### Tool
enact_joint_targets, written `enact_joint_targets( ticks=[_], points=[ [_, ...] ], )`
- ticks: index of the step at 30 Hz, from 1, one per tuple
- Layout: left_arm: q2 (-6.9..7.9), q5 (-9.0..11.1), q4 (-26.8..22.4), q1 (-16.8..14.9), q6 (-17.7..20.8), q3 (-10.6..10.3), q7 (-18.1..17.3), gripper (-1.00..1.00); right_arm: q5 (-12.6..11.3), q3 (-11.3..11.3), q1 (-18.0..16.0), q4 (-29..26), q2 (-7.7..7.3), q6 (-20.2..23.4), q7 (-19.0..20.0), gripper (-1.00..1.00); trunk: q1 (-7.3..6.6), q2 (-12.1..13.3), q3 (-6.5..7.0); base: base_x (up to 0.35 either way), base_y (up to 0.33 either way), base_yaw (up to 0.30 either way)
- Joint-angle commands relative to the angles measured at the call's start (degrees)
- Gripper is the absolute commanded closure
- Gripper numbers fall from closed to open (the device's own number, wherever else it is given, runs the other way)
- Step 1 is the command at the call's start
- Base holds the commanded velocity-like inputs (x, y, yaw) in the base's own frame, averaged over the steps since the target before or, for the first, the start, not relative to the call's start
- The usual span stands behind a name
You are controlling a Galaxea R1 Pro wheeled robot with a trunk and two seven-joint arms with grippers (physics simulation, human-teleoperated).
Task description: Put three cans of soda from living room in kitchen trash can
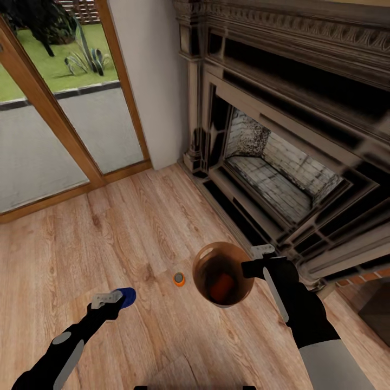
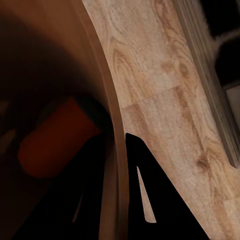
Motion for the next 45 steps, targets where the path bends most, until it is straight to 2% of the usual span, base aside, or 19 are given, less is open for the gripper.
enact_joint_targets(
  ticks=[1,3,9,14,16,18,20,22,25,27,29,31,36,40,45],
  points=[
    [0.01,0.03,-0.35,0.0,0.91,0.01,-1.92,1.0,-1.03,0.0,0.05,0.03,0.01,-0.01,0.21,1.0,0.0,0.0,0.0,0.0,0.0,0.0],
    [0.02,0.1,-1.95,0.0,3.75,0.07,-5.79,1.0,-1.01,0.0,0.18,0.13,0.01,-0.04,0.21,1.0,0.0,0.0,0.0,0.0,0.0,0.0],
    [0.02,0.15,-5.9,0.0,9.01,0.19,-12.68,1.0,-0.74,0.12,0.48,0.27,0.01,-0.11,0.14,1.0,0.0,0.0,0.0,0.0,0.0,0.0],
    [0.61,0.16,-10.31,0.0,15.73,0.43,-18.44,1.0,-0.48,3.43,0.79,0.33,0.01,-0.19,0.01,1.0,0.0,0.0,0.0,0.0,0.0,0.0],
    [1.04,0.16,-11.23,0.0,17.79,1.79,-22.04,1.0,-0.41,4.21,0.85,0.35,0.01,-0.2,-0.03,1.0,0.0,0.0,0.0,0.0,0.0,0.0],
    [1.24,0.19,-11.46,0.0,18.33,3.07,-23.8,1.0,-0.38,4.4,0.87,0.36,0.01,-0.2,-0.07,1.0,0.0,0.0,0.0,0.0,0.0,0.0],
    [1.52,0.23,-11.74,0.0,18.95,5.3,-26.39,1.0,-0.35,4.6,0.89,0.61,0.01,-0.21,-0.11,1.0,0.0,0.0,0.0,0.0,0.0,0.0],
    [1.84,0.24,-11.86,0.0,19.2,6.33,-27.68,1.0,-0.33,4.74,0.9,1.68,0.01,-0.28,-0.13,1.0,0.0,0.0,0.0,0.0,0.0,0.0],
    [2.09,0.25,-11.91,0.0,19.59,6.75,-28.38,1.0,-0.33,4.79,0.9,2.95,0.01,-0.34,-0.14,1.0,0.0,0.0,0.0,0.0,0.0,0.0],
    [2.27,0.26,-11.97,0.0,21.37,6.93,-29.77,1.0,-0.32,4.82,0.9,4.08,0.01,-0.39,-0.16,1.0,0.0,0.0,0.0,0.0,0.0,0.0],
    [2.33,0.25,-12.0,0.0,22.82,7.0,-32.2,1.0,-0.32,4.83,0.9,4.92,0.01,-0.43,-0.2,1.0,0.0,0.0,0.0,0.0,0.0,0.0],
    [2.59,0.2,-12.51,0.0,24.04,7.13,-36.6,1.0,-0.34,4.83,0.9,6.3,0.01,-0.52,-0.22,1.0,0.0,0.0,0.0,0.0,0.0,0.0],
    [3.53,0.27,-14.65,0.0,24.64,7.24,-38.74,1.0,-0.39,4.83,0.9,7.44,0.01,-0.59,-0.23,1.0,0.0,0.0,0.0,0.0,0.0,0.0],
    [3.86,0.32,-17.0,0.0,27.97,7.29,-39.36,1.0,-0.41,4.88,0.9,9.47,0.03,-1.11,-0.24,1.0,0.0,0.0,0.0,0.0,0.0,0.0],
    [3.98,0.37,-19.94,0.0,30.81,7.36,-39.56,1.0,-0.41,4.96,0.9,13.5,0.36,-6.01,-0.23,1.0,0.0,0.0,0.0,0.0,0.0,0.0]
  ],
)
